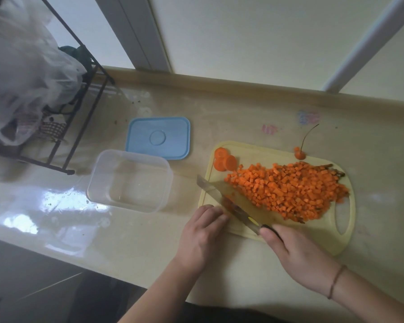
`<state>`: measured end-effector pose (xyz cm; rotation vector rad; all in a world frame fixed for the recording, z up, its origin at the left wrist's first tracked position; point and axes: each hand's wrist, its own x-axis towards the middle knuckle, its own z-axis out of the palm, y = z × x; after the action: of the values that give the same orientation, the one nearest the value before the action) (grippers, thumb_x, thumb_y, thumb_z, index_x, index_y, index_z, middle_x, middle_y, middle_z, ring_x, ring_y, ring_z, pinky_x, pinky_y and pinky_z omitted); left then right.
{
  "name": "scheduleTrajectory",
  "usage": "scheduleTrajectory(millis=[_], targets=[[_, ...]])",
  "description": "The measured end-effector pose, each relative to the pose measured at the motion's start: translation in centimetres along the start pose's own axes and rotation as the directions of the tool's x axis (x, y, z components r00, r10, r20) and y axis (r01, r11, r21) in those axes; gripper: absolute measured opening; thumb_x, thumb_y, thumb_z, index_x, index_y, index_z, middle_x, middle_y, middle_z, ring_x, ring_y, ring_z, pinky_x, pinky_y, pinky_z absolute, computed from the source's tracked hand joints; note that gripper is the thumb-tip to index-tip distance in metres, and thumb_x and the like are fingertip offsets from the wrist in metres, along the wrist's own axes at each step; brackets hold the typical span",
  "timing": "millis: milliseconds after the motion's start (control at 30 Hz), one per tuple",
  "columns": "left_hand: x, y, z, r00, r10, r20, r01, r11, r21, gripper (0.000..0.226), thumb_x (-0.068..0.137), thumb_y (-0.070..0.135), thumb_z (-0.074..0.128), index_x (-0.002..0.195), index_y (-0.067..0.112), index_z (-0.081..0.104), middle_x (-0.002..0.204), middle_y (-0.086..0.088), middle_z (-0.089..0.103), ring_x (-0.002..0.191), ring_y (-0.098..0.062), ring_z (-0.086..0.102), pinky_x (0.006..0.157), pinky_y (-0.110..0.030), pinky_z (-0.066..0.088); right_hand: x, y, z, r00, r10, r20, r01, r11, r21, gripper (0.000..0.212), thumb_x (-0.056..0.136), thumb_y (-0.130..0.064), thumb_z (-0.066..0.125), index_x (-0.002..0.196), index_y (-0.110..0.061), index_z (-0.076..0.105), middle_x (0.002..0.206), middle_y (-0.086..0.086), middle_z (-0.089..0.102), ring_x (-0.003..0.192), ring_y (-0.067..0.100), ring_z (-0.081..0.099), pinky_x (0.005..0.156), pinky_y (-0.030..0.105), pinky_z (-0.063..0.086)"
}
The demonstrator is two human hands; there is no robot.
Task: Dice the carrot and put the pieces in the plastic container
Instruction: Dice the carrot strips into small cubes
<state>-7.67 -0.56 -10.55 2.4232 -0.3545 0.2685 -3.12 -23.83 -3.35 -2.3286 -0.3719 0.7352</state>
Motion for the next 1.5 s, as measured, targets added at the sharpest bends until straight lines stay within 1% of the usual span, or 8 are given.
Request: scheduleTrajectory(millis=[100,300,767,1033,1133,1267,1367,1500], targets=[[-0.3,-0.1,0.1,0.999,-0.034,0.005,0.034,0.999,-0.002,0.026,0.087,-0.005,0.074,0.111,0.005,0.072,0.115,-0.002,0.061,0.106,-0.024,0.059,0.093,-0.030,0.049,-0.3,0.3,-0.3,1.000,0.011,0.003,-0.012,0.999,0.036,0.072,0.086,-0.077,0.017,0.072,-0.016,0.054,0.064,0.006,0.057,0.062,0.014,0.055,0.063,0.041,0.044],[-0.5,0.4,-0.2,0.999,-0.030,-0.034,0.030,1.000,-0.007,0.021,0.090,-0.004,0.069,0.108,0.004,0.073,0.116,-0.005,0.065,0.105,-0.025,0.060,0.092,-0.029,0.049,-1.8,-0.3,-0.6,0.999,-0.023,0.025,0.023,1.000,-0.013,0.061,0.089,-0.074,0.020,0.065,-0.023,0.043,0.059,0.007,0.053,0.055,0.013,0.052,0.057,0.039,0.042],[-0.3,0.0,0.2,0.998,-0.027,-0.048,0.027,1.000,-0.004,0.016,0.090,0.000,0.069,0.103,0.005,0.075,0.113,-0.003,0.068,0.102,-0.022,0.060,0.092,-0.025,0.048,-1.6,-0.2,0.6,1.000,0.004,0.013,-0.002,0.988,-0.154,0.067,0.083,-0.078,0.002,0.068,-0.026,0.040,0.058,0.001,0.053,0.055,0.016,0.054,0.057,0.041,0.046],[-0.2,0.3,-0.2,0.997,-0.072,-0.034,0.070,0.996,-0.054,0.017,0.093,0.003,0.067,0.107,0.007,0.075,0.116,0.001,0.067,0.101,-0.023,0.063,0.087,-0.032,0.052,-1.6,-0.5,0.6,0.999,-0.034,0.007,0.035,0.997,-0.072,0.062,0.088,-0.077,0.016,0.064,-0.025,0.038,0.054,0.002,0.050,0.051,0.013,0.050,0.054,0.045,0.043],[-0.8,0.3,-0.9,0.998,-0.054,-0.039,0.050,0.995,-0.085,0.014,0.091,-0.003,0.070,0.103,0.005,0.073,0.111,-0.001,0.067,0.099,-0.024,0.062,0.084,-0.035,0.052,-2.2,-0.6,0.0,0.999,-0.035,0.002,0.035,0.996,-0.082,0.060,0.088,-0.076,0.017,0.065,-0.025,0.038,0.055,0.001,0.050,0.053,0.013,0.051,0.055,0.042,0.043],[-1.5,0.5,-2.7,0.990,-0.062,-0.129,0.052,0.995,-0.080,0.007,0.090,0.001,0.066,0.094,0.004,0.071,0.098,-0.004,0.064,0.089,-0.024,0.062,0.077,-0.034,0.052,-3.5,0.2,-0.9,0.998,-0.026,-0.048,0.023,0.998,-0.061,0.061,0.086,-0.079,0.019,0.067,-0.026,0.044,0.058,0.000,0.055,0.054,0.009,0.054,0.058,0.039,0.045],[-0.2,0.0,-3.5,0.999,0.012,-0.045,-0.012,1.000,-0.009,0.015,0.090,0.005,0.067,0.104,0.005,0.072,0.106,-0.005,0.063,0.091,-0.024,0.061,0.078,-0.032,0.052,-4.6,1.8,-1.7,0.990,0.052,-0.133,-0.048,0.998,0.029,0.073,0.083,-0.084,0.020,0.076,-0.020,0.056,0.065,-0.001,0.063,0.063,0.008,0.061,0.066,0.038,0.049],[3.5,-1.2,-3.7,0.967,0.058,0.246,-0.075,0.995,0.061,0.050,0.085,0.024,0.072,0.133,0.016,0.059,0.134,-0.007,0.056,0.109,-0.027,0.056,0.094,-0.033,0.048,-5.2,2.7,-2.6,0.980,0.092,-0.175,-0.085,0.995,0.048,0.082,0.079,-0.088,0.019,0.076,-0.015,0.058,0.061,0.001,0.059,0.059,0.009,0.059,0.063,0.037,0.049]])
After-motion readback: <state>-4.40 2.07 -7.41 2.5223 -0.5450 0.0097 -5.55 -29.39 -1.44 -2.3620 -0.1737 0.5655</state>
